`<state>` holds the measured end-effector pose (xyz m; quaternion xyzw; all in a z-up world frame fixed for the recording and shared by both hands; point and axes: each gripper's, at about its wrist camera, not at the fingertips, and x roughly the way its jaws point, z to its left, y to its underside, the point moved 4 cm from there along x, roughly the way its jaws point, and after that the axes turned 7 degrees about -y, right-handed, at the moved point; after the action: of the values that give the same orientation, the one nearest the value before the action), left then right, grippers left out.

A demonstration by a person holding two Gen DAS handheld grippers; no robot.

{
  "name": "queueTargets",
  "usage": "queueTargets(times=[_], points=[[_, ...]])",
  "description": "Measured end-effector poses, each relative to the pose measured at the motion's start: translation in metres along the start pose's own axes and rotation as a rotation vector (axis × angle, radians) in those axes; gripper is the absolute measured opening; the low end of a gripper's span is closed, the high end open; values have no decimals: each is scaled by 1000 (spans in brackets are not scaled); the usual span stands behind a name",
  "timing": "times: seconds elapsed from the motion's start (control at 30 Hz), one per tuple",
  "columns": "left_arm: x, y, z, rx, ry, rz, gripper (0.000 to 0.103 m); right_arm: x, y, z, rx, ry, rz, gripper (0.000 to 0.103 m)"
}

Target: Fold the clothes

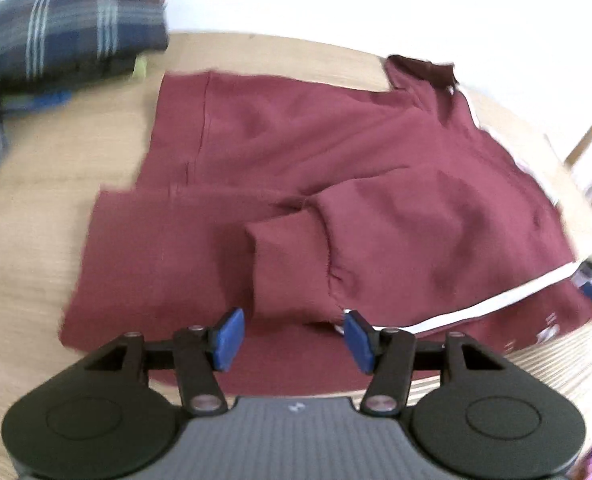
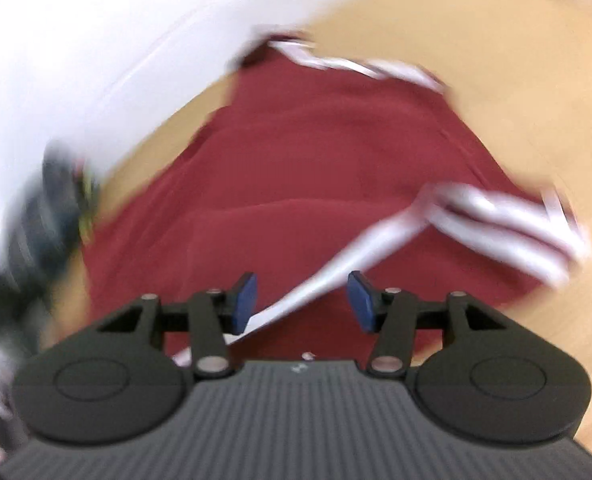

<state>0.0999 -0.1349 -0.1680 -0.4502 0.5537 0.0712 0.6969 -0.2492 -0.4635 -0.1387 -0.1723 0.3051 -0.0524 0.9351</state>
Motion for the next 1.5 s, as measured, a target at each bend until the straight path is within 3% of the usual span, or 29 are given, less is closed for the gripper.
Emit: queueTargets(times=[0.07,0.1,0.27,0.4,0.53,0.83,0.87,0.93,0.97,1.1,1.2,1.27,1.37,1.43,1.5], points=[[6,-3,0,10,-10,6,59,2,-4,-20,167,-110,-14,53],[10,-5,2,-4,-11,13,59,5,-3,-27,194,-122,-17,53],[26,-12,3,-64,20,42,59,24,6,-42,212,-66,-5,53],[32,-16,-4,-79,44,59,61,26,5,-50,309,-75,-86,54],[38,-17,-10,-46,22,71,62,38,-7,-51,284,-32,-120,53],[46,-22,-9,-109,21,82,35,44,-20,-63,391,-65,-194,52],[46,-22,-10,-106,23,82,32,44,-20,-61,371,-53,-194,50],[44,-23,-12,-110,28,82,27,44,-19,-55,302,-14,-188,30],[43,-23,-13,-114,30,83,23,45,-20,-51,257,12,-185,8],[20,-23,-7,-143,20,79,20,21,-17,-27,178,-8,-219,7],[3,-25,-9,-73,-14,51,22,-9,-4,0,56,-23,-219,7],[9,-24,-12,-25,-45,71,27,-12,8,4,-27,22,-199,7],[31,-15,-11,-41,-83,158,33,1,24,-9,-89,123,-135,9],[31,-11,-9,-57,-89,166,36,16,32,-26,-88,197,-69,9],[21,-11,-7,-39,-98,151,45,13,35,-28,-102,198,-43,11]])
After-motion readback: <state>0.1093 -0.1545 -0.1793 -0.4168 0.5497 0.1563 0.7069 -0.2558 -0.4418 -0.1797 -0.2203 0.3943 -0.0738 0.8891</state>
